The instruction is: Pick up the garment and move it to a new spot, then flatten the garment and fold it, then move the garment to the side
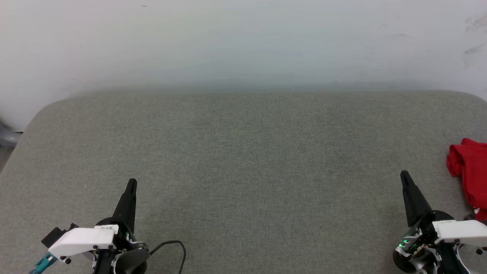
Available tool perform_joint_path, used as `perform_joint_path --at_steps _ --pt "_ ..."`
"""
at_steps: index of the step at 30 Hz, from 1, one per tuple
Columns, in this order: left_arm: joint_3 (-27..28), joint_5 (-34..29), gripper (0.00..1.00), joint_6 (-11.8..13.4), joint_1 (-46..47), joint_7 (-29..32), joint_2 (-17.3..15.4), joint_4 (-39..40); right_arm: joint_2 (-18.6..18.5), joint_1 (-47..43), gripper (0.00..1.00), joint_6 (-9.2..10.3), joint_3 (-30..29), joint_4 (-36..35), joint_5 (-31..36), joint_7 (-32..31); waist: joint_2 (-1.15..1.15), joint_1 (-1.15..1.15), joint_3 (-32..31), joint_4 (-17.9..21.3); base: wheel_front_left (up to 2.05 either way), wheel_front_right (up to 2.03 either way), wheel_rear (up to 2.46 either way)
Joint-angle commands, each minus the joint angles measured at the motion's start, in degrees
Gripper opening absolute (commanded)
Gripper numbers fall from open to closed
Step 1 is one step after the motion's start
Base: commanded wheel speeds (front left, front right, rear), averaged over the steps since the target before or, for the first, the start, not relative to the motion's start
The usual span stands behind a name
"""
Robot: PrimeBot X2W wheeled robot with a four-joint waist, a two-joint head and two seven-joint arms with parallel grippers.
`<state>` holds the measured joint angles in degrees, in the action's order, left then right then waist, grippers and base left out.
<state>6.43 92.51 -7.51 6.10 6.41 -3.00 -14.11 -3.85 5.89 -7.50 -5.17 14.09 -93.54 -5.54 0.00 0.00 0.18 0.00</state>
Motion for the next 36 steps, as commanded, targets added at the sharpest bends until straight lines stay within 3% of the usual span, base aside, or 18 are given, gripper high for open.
perform_joint_path --at_steps 1,36 --pt "0.20 -0.01 0.00 -0.12 0.32 0.25 0.14 0.03 0.10 0.60 0.00 0.02 -0.18 0.08 0.23 0.03 0.00 0.00 0.00 0.00 0.00 0.00 0.00" --pt "0.29 -0.12 0.00 -0.12 0.33 0.32 0.20 0.04 0.48 0.67 0.00 0.02 -0.63 0.12 0.67 -0.46 0.00 0.00 0.00 0.00 0.00 0.00 0.00"
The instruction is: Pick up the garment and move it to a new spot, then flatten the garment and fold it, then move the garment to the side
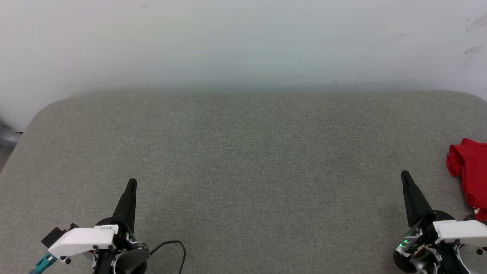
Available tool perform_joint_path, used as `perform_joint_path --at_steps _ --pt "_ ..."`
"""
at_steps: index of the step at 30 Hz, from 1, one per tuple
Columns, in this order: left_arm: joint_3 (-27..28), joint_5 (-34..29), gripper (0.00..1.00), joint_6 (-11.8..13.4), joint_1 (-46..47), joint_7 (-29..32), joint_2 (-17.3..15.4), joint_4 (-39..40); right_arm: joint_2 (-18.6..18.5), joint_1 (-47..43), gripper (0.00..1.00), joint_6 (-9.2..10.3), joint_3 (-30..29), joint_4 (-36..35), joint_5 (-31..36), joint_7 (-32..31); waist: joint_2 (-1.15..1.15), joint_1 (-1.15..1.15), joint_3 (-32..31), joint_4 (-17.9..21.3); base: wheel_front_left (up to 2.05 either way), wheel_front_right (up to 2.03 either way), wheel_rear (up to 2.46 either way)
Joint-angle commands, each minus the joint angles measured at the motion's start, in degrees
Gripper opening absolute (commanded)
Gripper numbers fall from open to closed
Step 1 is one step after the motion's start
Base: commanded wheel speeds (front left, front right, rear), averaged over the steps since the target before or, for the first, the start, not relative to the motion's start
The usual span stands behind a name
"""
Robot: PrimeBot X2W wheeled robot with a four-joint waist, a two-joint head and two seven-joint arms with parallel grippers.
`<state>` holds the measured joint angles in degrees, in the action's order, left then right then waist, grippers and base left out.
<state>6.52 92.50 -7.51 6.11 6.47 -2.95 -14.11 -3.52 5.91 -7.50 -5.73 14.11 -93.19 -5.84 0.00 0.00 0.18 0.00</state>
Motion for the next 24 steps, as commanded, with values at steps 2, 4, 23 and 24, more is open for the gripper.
perform_joint_path --at_steps 2,4,23,24 --pt "0.20 -0.12 0.00 -0.12 0.31 0.27 0.14 0.04 0.16 0.65 0.00 0.02 -0.09 0.09 0.33 -0.19 0.00 0.00 0.00 0.00 0.00 0.00 0.00" --pt "0.21 -0.12 0.00 -0.12 0.31 0.26 0.15 0.04 0.18 0.65 0.00 0.02 -0.10 0.09 0.34 -0.20 0.00 0.00 0.00 0.00 0.00 0.00 0.00" --pt "0.22 -0.16 0.00 -0.13 0.32 0.30 0.17 0.04 0.29 0.67 0.00 0.02 -0.27 0.09 0.47 -0.26 0.00 0.00 0.00 0.00 0.00 0.00 0.00" --pt "0.23 -0.16 0.00 -0.13 0.32 0.30 0.17 0.04 0.30 0.67 0.00 0.02 -0.26 0.10 0.47 -0.27 0.00 0.00 0.00 0.00 0.00 0.00 0.00"
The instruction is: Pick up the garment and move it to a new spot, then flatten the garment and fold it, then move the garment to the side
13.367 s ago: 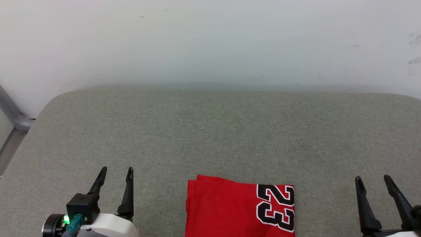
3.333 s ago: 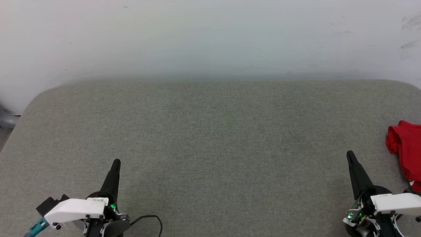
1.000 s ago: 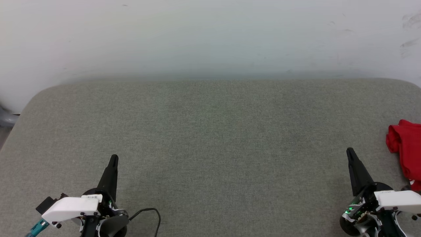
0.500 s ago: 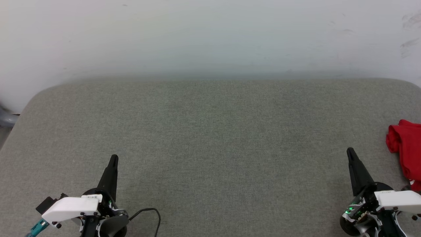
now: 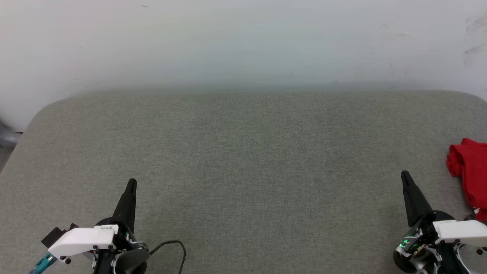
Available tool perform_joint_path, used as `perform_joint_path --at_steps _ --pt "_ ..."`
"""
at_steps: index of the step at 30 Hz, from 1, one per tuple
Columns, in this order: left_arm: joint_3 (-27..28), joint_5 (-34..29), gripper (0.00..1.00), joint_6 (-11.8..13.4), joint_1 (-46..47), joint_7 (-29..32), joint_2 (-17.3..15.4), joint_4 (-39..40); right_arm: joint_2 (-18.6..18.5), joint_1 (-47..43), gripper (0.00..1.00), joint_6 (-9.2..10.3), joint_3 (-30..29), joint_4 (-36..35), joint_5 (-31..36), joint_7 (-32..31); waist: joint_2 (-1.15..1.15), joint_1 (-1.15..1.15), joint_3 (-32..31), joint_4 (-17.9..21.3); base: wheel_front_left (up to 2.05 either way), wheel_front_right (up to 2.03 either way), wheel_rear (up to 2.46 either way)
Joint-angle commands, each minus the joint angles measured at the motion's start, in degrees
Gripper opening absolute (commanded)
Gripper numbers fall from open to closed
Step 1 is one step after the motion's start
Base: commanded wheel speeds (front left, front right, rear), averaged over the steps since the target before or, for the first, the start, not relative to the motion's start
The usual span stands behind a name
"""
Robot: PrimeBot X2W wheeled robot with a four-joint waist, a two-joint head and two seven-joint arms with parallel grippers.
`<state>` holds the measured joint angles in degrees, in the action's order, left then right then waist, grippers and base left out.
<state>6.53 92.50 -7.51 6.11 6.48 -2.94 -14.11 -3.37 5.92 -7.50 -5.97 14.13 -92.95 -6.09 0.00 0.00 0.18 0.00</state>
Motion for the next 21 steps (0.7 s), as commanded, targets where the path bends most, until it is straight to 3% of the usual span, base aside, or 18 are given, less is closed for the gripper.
perform_joint_path --at_steps 1,21 --pt "0.22 -0.16 0.00 -0.13 0.32 0.29 0.16 0.04 0.15 0.66 0.00 0.02 -0.03 0.07 0.24 -0.03 0.00 0.00 0.00 0.00 0.00 0.00 0.00" --pt "0.23 -0.19 0.00 -0.13 0.32 0.31 0.17 0.04 0.25 0.68 0.00 0.02 -0.17 0.09 0.32 -0.17 0.00 0.00 0.00 0.00 0.00 0.00 0.00"
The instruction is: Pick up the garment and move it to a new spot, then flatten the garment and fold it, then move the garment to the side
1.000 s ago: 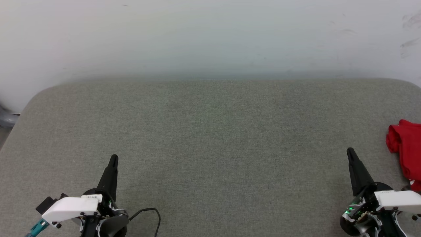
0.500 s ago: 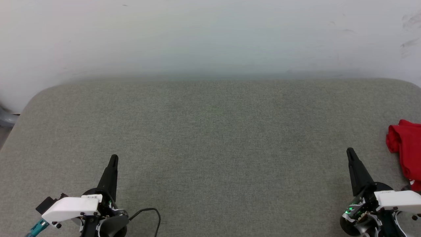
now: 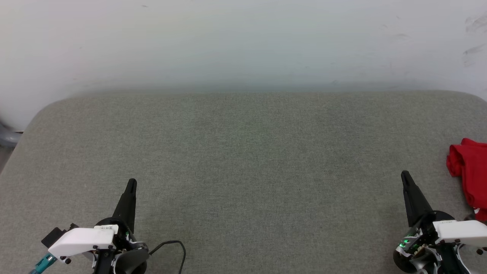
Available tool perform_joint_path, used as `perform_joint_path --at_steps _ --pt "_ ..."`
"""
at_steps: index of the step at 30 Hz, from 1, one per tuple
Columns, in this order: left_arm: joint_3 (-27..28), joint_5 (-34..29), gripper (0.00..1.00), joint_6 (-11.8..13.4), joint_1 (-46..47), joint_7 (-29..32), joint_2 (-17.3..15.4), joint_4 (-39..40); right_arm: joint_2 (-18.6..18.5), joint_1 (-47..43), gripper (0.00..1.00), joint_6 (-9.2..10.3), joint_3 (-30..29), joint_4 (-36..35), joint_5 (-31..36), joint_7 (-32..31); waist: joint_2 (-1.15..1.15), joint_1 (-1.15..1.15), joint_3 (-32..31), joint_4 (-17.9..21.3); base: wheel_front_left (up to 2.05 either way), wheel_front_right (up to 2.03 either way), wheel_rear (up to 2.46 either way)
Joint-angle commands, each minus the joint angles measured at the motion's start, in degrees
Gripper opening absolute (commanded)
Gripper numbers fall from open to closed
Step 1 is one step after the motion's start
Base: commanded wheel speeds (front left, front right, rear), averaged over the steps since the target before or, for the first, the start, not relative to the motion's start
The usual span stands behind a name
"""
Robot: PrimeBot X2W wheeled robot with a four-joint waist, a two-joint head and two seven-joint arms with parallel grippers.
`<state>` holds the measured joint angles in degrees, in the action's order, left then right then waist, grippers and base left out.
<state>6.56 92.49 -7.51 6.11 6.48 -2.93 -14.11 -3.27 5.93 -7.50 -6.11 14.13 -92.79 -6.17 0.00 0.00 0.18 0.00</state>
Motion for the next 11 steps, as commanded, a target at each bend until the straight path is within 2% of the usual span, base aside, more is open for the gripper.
perform_joint_path --at_steps 1,11 --pt "0.20 -0.17 0.00 -0.13 0.32 0.31 0.16 0.04 0.16 0.68 0.00 0.02 -0.03 0.09 0.17 -0.11 0.00 0.00 0.00 0.00 0.00 0.00 0.00" --pt "0.20 -0.18 0.00 -0.13 0.32 0.33 0.16 0.04 0.19 0.68 0.00 0.02 -0.10 0.09 0.24 -0.17 0.00 0.00 0.00 0.00 0.00 0.00 0.00"
